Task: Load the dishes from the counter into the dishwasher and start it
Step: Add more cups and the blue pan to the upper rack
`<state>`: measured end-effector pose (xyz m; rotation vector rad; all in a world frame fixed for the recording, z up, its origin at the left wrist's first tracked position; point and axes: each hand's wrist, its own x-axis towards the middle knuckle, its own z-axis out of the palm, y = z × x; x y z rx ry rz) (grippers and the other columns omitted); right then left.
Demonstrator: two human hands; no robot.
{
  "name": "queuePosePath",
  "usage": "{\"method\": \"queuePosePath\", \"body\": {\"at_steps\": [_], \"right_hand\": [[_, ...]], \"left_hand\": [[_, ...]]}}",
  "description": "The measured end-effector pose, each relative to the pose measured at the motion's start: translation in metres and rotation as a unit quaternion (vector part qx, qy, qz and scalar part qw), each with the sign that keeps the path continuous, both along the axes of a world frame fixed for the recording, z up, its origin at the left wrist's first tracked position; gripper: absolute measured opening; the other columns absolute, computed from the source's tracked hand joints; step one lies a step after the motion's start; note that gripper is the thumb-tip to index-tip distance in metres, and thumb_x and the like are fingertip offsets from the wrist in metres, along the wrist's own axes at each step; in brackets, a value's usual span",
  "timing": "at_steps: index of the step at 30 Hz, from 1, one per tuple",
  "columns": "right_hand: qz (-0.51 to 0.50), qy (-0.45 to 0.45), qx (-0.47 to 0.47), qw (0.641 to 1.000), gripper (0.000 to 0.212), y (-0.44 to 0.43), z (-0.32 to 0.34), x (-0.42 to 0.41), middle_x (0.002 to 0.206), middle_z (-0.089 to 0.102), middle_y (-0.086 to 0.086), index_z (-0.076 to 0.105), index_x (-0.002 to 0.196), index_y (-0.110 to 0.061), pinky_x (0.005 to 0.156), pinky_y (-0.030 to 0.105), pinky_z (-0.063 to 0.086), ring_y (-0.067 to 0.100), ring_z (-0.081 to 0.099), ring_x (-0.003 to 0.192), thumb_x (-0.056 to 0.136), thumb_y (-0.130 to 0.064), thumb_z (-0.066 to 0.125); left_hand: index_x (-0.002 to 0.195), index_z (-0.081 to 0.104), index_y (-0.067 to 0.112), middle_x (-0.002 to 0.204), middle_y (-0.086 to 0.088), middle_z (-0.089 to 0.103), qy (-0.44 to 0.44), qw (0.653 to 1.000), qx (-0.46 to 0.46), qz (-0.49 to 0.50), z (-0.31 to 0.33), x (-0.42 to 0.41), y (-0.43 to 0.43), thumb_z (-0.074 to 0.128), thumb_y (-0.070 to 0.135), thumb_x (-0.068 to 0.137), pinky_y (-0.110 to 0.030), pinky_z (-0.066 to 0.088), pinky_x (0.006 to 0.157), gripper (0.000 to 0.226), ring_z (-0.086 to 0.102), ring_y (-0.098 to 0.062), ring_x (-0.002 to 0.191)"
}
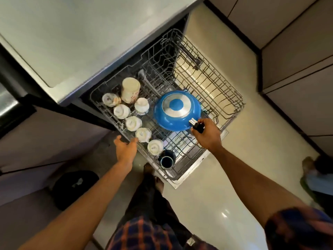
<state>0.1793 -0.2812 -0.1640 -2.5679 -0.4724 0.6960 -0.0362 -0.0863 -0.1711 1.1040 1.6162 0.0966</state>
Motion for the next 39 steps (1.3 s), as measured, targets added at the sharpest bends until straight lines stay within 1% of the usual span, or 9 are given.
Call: {"method": "queuePosePath", "body": {"at_steps": [4,7,11,19,23,26,30,33,39], "right_hand": [[0.051,-0.017,-0.021,0.998,0.034,0.002,-0.01,0.006,0.101,0.054,-0.01,0.056,0.107,-0.029,0.072,0.029,0.043,0.015,0.055,0.089,0.083,-0.039,0.077],[0.075,-0.011,-0.009,0.997,0.033,0.003,-0.017,0.003,0.101,0.055,-0.009,0.058,0.108,-0.026,0.065,0.022,0.039,0.014,0.055,0.088,0.082,-0.034,0.077],[0.082,-0.019,-0.007,0.996,0.032,0.011,-0.022,0.001,0.099,0.055,-0.01,0.061,0.107,-0.024,0.063,0.022,0.035,0.014,0.055,0.088,0.08,-0.031,0.078],[-0.018,-0.028,0.029,0.999,0.037,0.011,-0.023,-0.005,0.103,0.057,-0.011,0.06,0.109,-0.027,0.074,0.029,0.044,0.011,0.055,0.093,0.079,-0.038,0.08],[-0.058,-0.005,0.058,0.997,0.035,0.015,-0.025,0.007,0.105,0.062,-0.01,0.057,0.102,-0.033,0.079,0.035,0.052,0.014,0.059,0.095,0.076,-0.039,0.08],[-0.026,-0.012,0.038,0.999,0.033,0.02,-0.026,0.026,0.098,0.061,-0.009,0.057,0.099,-0.032,0.076,0.036,0.056,0.011,0.059,0.088,0.073,-0.033,0.078],[0.053,-0.032,0.005,0.998,0.033,0.026,-0.025,0.058,0.094,0.06,-0.008,0.057,0.101,-0.029,0.068,0.027,0.048,0.014,0.058,0.085,0.074,-0.034,0.074],[0.111,-0.028,-0.019,0.993,0.031,0.029,-0.029,0.075,0.092,0.058,-0.009,0.055,0.098,-0.029,0.072,0.027,0.046,0.013,0.055,0.086,0.074,-0.033,0.073],[0.186,-0.047,-0.052,0.98,0.029,0.031,-0.041,0.103,0.092,0.06,-0.005,0.056,0.1,-0.027,0.078,0.033,0.049,0.018,0.058,0.087,0.076,-0.033,0.071]], "left_hand": [[0.149,0.029,0.013,0.136,-0.02,0.052,-0.001,1.0,-0.008,0.004,-0.016,0.004,0.011,0.071,0.025,0.09,-0.051,0.051,0.099,0.073,0.058,-0.036,0.119],[0.151,0.028,0.014,0.143,-0.016,0.049,-0.009,1.0,-0.021,0.017,-0.025,0.005,0.016,0.071,0.022,0.09,-0.05,0.049,0.103,0.075,0.056,-0.032,0.123],[0.151,0.03,0.019,0.145,-0.01,0.051,-0.007,0.999,-0.038,0.026,-0.035,0.002,0.018,0.072,0.024,0.088,-0.052,0.048,0.104,0.076,0.056,-0.029,0.124],[0.147,0.037,0.019,0.136,-0.011,0.058,-0.02,0.999,-0.025,0.031,-0.043,-0.001,0.02,0.069,0.02,0.088,-0.053,0.05,0.103,0.068,0.061,-0.028,0.119],[0.145,0.037,0.014,0.123,-0.018,0.064,-0.03,0.999,0.007,0.021,-0.043,-0.004,0.022,0.064,0.009,0.092,-0.051,0.054,0.098,0.06,0.066,-0.027,0.105],[0.148,0.033,0.012,0.121,-0.021,0.064,-0.036,0.999,0.018,0.007,-0.041,-0.004,0.022,0.06,0.002,0.093,-0.049,0.055,0.096,0.062,0.064,-0.025,0.095],[0.147,0.033,0.009,0.123,-0.025,0.062,-0.046,0.998,0.043,0.011,-0.041,-0.003,0.02,0.057,0.0,0.093,-0.04,0.052,0.09,0.06,0.065,-0.033,0.106],[0.147,0.032,0.007,0.12,-0.027,0.062,-0.046,0.997,0.051,0.017,-0.042,-0.001,0.017,0.055,-0.002,0.094,-0.031,0.048,0.085,0.058,0.064,-0.035,0.107],[0.132,0.045,0.008,0.091,0.0,0.059,-0.044,0.996,0.075,0.031,-0.044,0.001,0.018,0.055,-0.006,0.088,-0.032,0.05,0.082,0.047,0.061,-0.02,0.087]]}}
